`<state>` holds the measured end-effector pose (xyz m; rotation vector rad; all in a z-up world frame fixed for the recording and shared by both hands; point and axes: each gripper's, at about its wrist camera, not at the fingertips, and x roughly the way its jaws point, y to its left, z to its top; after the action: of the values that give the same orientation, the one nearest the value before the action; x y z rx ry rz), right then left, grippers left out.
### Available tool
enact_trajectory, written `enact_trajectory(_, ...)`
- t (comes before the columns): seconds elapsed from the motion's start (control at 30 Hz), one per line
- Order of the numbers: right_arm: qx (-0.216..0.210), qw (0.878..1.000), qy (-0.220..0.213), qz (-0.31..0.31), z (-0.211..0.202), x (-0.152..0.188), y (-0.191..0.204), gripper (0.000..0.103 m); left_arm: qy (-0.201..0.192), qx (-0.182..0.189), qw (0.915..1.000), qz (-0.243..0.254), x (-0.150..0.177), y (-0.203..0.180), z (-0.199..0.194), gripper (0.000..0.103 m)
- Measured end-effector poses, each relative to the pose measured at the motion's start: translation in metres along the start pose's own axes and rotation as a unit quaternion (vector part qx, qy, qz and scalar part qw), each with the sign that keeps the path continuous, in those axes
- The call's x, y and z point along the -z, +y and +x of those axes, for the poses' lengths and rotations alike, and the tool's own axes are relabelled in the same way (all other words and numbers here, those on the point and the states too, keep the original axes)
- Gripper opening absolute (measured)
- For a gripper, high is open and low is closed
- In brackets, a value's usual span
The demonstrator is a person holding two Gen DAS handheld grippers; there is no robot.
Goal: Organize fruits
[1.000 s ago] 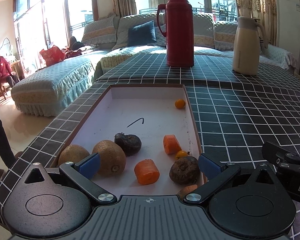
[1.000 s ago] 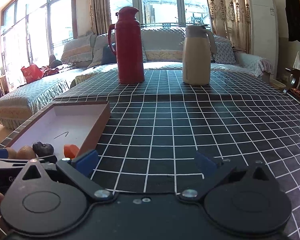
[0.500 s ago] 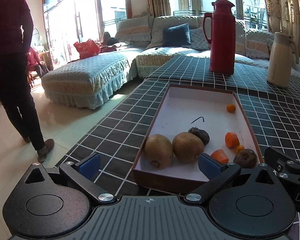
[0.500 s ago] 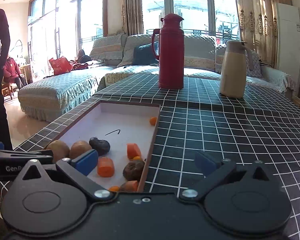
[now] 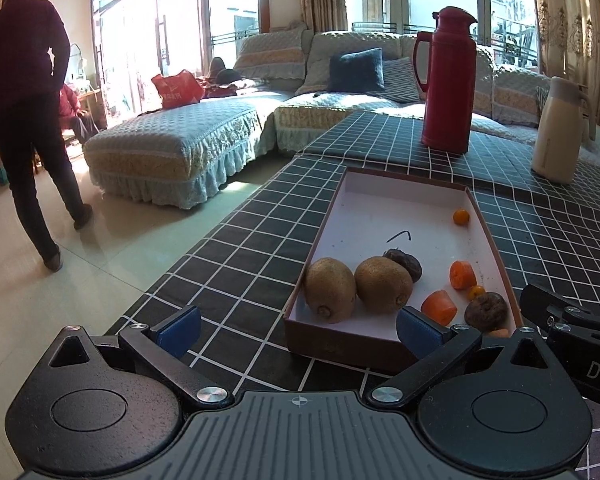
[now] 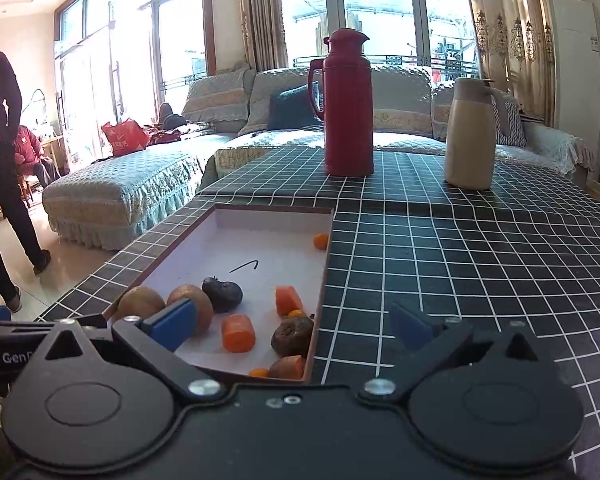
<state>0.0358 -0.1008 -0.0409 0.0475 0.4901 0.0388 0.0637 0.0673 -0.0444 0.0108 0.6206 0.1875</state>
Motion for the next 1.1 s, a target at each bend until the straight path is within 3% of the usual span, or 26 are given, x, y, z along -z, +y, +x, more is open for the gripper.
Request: enact_trajectory(1.1, 0.009, 1.0, 0.004, 0.002, 0.0019, 0.0014, 0.0013, 0.103, 0.008, -0.004, 0.9999, 0.006, 0.0067, -0.0021, 0.0062, 0.103)
